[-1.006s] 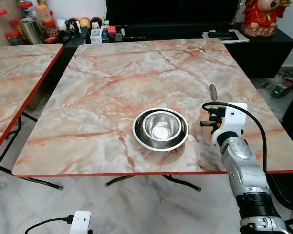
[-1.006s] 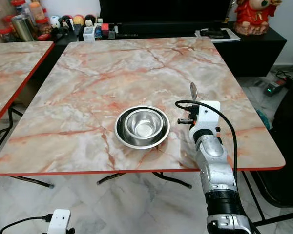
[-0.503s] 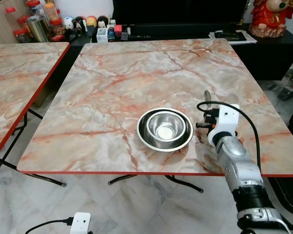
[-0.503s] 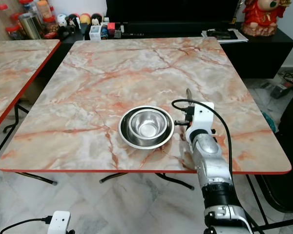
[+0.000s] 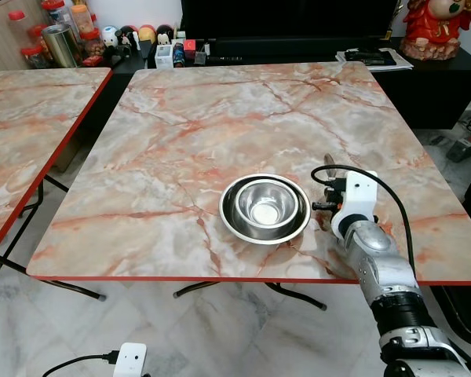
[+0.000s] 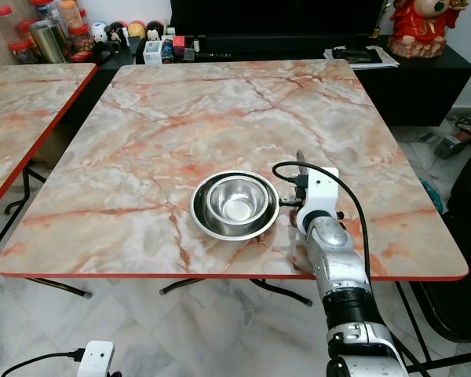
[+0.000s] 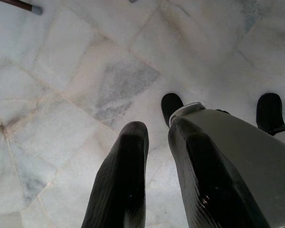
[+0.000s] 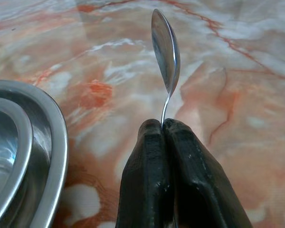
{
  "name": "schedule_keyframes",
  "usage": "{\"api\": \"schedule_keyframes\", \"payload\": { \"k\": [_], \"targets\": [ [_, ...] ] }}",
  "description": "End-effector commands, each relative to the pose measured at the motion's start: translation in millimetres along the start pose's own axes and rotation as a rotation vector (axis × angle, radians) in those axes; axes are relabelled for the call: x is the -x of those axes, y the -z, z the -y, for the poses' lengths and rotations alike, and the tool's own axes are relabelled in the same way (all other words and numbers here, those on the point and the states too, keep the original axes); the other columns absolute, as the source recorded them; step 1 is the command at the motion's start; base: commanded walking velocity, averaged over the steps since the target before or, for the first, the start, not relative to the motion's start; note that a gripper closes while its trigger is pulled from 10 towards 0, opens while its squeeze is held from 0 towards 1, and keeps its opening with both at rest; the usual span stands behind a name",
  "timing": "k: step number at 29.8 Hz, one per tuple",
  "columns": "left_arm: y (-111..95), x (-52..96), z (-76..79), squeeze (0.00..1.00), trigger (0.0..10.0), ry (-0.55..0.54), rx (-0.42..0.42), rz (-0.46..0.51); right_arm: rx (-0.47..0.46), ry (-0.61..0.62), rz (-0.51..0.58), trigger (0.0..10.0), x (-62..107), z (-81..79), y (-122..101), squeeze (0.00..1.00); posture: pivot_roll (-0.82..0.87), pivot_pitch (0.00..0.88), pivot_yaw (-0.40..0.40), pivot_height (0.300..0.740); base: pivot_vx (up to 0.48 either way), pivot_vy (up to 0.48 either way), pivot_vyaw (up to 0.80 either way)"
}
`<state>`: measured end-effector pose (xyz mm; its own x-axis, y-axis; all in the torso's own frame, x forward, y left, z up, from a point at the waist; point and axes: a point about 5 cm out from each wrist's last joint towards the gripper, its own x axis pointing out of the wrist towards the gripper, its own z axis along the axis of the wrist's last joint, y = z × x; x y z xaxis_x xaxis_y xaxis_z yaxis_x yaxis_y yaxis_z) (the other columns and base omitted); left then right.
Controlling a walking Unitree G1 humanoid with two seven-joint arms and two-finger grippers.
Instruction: Setting the table
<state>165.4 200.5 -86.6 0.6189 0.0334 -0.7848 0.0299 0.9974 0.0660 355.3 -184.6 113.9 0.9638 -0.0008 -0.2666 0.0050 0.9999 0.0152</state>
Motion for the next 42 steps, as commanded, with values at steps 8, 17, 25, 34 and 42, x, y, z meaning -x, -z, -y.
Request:
{"api": "schedule_keyframes", "payload": {
  "k": [8,17,25,34,42],
  "targets": [
    [6.9,1.4,-1.1,0.0,10.0,0.002,0.001,-0.036,-0.007,-0.043,-0.028,10.0,-1.3,-8.7,4.3,0.0,-0.07,0.097,0.053,0.728,0.0,0.0,0.0],
    [7.3,1.4,-1.0,0.0,10.0,0.006,0.001,-0.04,-0.003,-0.04,-0.033,10.0,-1.4,-9.0,5.1,0.0,-0.07,0.096,0.055,0.728,0.0,0.0,0.0],
    [6.4,1.0,0.4,0.0,10.0,0.015,0.0,-0.042,0.0,-0.036,-0.042,10.0,-0.7,-8.0,6.8,0.03,-0.07,0.097,0.055,0.728,0.0,0.0,0.0],
    [5.7,0.5,1.2,0.0,10.0,0.02,0.001,-0.043,0.008,-0.035,-0.042,10.0,-1.5,-8.9,5.6,0.0,-0.07,0.096,0.055,0.728,0.0,0.0,0.0],
    [5.1,0.3,1.8,0.0,10.0,0.023,-0.001,-0.044,0.013,-0.032,-0.044,10.0,-1.2,-8.6,5.9,0.0,-0.07,0.092,0.056,0.728,0.0,0.0,0.0]
  ]
}}
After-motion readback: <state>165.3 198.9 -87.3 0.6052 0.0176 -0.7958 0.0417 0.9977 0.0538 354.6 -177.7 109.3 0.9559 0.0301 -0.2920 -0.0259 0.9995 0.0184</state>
